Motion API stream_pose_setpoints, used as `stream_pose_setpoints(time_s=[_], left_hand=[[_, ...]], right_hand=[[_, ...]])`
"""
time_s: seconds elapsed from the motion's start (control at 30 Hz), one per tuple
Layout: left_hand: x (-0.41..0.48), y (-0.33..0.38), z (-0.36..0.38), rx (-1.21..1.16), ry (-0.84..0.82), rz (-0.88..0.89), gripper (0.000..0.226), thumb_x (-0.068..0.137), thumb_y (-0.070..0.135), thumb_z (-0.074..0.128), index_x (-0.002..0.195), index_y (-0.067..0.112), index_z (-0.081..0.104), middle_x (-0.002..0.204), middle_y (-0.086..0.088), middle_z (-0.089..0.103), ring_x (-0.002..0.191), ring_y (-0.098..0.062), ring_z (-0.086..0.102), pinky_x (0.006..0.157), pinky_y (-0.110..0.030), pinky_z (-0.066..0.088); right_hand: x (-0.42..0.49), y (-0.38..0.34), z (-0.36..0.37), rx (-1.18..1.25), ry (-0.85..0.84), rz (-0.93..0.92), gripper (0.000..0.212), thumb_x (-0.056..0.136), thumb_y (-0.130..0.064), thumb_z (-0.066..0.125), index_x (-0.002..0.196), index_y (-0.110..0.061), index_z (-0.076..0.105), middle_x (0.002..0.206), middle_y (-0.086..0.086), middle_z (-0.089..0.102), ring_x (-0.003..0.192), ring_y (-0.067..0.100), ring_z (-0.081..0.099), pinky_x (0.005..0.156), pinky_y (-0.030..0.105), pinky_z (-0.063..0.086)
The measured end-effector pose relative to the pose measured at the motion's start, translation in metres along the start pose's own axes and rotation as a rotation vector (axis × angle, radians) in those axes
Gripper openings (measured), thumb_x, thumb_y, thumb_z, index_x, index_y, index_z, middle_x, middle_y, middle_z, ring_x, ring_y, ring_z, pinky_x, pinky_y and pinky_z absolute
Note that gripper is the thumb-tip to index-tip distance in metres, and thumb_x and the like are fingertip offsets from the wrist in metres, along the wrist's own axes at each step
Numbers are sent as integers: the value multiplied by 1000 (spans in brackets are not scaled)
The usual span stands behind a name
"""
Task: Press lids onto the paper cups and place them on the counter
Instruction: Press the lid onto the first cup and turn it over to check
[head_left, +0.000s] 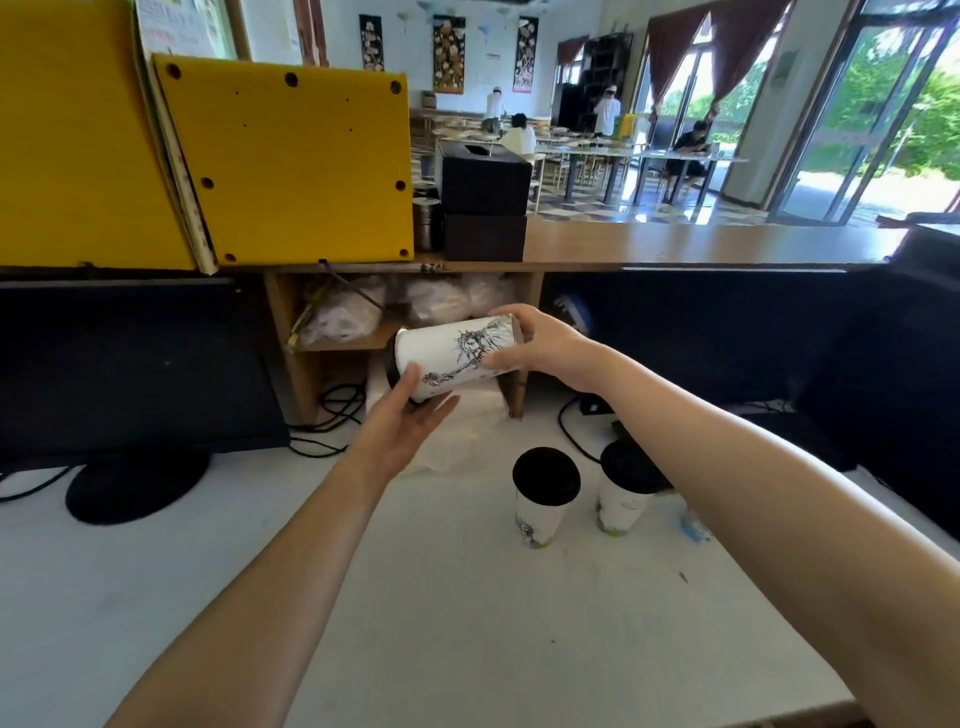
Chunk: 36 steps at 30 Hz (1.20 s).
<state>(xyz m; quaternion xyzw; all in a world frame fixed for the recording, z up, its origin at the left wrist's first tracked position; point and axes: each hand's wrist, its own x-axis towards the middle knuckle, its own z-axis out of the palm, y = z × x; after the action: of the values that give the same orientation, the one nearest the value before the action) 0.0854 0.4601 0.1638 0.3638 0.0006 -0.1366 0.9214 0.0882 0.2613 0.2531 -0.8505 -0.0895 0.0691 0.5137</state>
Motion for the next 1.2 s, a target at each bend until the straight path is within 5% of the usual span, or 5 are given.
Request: stream_pose_setpoints(time_s=[0.23,0.37,0.5,0.63,1.2], left_hand=[[0,28,1,271,22,74,32,86,11,62,117,9,56,119,-15,61,115,-30,58,85,-40,56],[-1,42,12,417,79,138,70,76,12,74,138,13,41,133,-12,54,108,-23,62,82,-37,57],[-7,58,38,541,63,308,68,72,4,76,131,16,44,122,-3,56,117,-22,54,99,-41,47],[-12,68,63,659,-16,446,61,71,15,78,125,10,50,117,-4,63,109,-17,59,84,-29,54],[-14,104,56,1055,-223,190,56,77,14,73,128,18,52,119,3,64,110,-12,60,83,-25,52]], right_hand=[[-3,10,10,-444,-34,-34,68,72,-31,79,130,-16,45,113,-3,55,98,13,55,80,23,43],[2,11,26,-536,-64,-29,69,72,-32,79,128,-13,43,109,-2,52,93,15,53,72,25,43],[3,9,43,-354,28,-43,67,68,-25,82,122,-11,44,110,1,56,96,19,55,67,24,47],[5,2,60,-88,203,-99,69,65,-24,84,121,-14,45,112,2,60,100,18,58,76,26,51],[13,-25,50,232,110,-138,74,68,-6,80,132,-10,44,122,7,62,108,19,61,86,32,56]])
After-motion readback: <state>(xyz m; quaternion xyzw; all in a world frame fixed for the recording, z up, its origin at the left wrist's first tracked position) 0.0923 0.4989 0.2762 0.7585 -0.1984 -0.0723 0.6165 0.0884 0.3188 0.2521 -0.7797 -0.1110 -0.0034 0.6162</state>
